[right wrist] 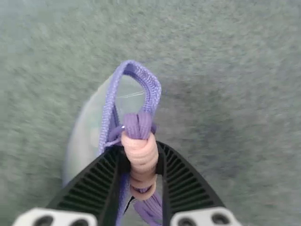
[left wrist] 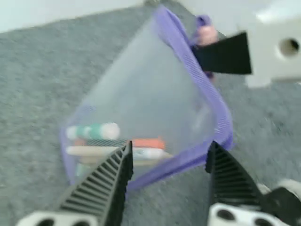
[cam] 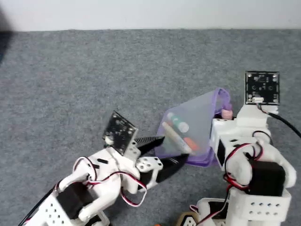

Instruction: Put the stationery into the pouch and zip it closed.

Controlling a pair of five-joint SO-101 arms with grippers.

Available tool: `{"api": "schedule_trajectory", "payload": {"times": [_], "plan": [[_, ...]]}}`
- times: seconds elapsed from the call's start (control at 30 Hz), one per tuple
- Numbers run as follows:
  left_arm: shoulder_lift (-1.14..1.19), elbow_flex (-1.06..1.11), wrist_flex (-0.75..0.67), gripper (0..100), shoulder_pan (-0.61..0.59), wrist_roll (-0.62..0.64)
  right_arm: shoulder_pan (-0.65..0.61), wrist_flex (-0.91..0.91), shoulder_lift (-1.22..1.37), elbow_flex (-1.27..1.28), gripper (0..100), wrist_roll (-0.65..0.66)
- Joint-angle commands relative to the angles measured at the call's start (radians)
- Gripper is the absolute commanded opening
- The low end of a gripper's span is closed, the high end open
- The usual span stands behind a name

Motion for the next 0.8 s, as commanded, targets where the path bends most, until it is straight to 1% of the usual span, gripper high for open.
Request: {"api": "schedule_trajectory", "payload": {"times": [0.0, 0.1, 0.23, 0.4, 0.53, 0.63, 0.77], "plan": [[0.021, -0.053, -0.023, 25, 0.054, 0.006, -0.117, 0.042, 0.025, 0.017, 0.8, -0.130], [0.026, -0.054, -0.023, 25, 0.092, 0.005, -0.171, 0.042, 0.025, 0.017, 0.8, -0.206], [0.028, -0.051, -0.023, 25, 0.118, 0.005, -0.205, 0.010, 0.025, 0.018, 0.8, -0.269], [0.028, -0.054, -0.025, 25, 0.115, 0.003, -0.213, -0.015, 0.025, 0.020, 0.8, -0.272], [0.028, -0.042, -0.054, 25, 0.112, 0.003, -0.265, -0.007, 0.024, 0.015, 0.8, -0.272], [0.028, -0.021, -0.072, 25, 0.066, 0.003, -0.291, -0.005, 0.021, 0.015, 0.8, -0.273], [0.028, 0.010, -0.084, 25, -0.025, -0.011, -0.291, -0.004, 0.021, 0.015, 0.8, -0.270]]}}
